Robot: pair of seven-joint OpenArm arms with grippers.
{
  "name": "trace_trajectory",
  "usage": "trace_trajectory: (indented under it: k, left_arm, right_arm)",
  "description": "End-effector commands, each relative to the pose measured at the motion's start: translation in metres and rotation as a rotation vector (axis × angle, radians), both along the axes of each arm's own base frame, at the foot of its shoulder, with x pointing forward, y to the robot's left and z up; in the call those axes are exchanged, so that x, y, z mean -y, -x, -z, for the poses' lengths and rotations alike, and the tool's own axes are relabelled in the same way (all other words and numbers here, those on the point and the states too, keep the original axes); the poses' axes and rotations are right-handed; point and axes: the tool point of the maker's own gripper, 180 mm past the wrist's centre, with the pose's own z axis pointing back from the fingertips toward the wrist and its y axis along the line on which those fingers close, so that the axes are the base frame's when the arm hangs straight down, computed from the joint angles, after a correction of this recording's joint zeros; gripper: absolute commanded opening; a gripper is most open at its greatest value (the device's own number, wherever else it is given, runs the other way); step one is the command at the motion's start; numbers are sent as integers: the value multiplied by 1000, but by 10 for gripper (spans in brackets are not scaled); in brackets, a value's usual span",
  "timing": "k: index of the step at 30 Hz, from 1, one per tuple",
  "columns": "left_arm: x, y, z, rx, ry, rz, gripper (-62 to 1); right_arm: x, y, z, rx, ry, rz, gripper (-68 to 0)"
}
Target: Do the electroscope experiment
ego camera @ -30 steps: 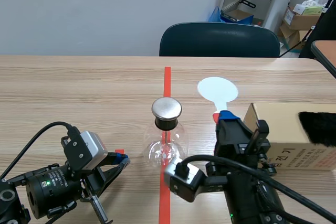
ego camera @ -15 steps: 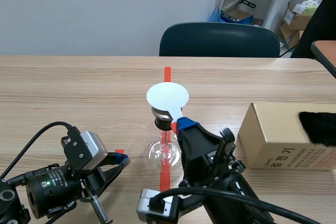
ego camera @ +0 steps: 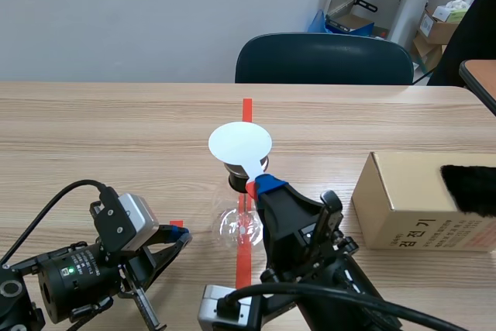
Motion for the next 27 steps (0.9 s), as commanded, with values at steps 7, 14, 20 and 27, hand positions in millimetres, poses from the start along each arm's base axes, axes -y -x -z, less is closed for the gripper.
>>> trace_trajectory:
  k: [7,14,20,27]
  left_arm:
    - [5,-4,-9,26,28,3,-573]
    - [5,-3,-9,26,25,5,-573]
    - [5,-3,-9,29,19,10,-573]
    - [7,0,-6,45,-16,39,-573]
  right_arm:
    - [19,-10,-6,18,-13,103,-665]
    - [55,-23,-6,7,-34,319,-665]
    - [78,-24,-2,-12,-44,450,-665]
    - [85,-24,-1,-15,-47,488,-665]
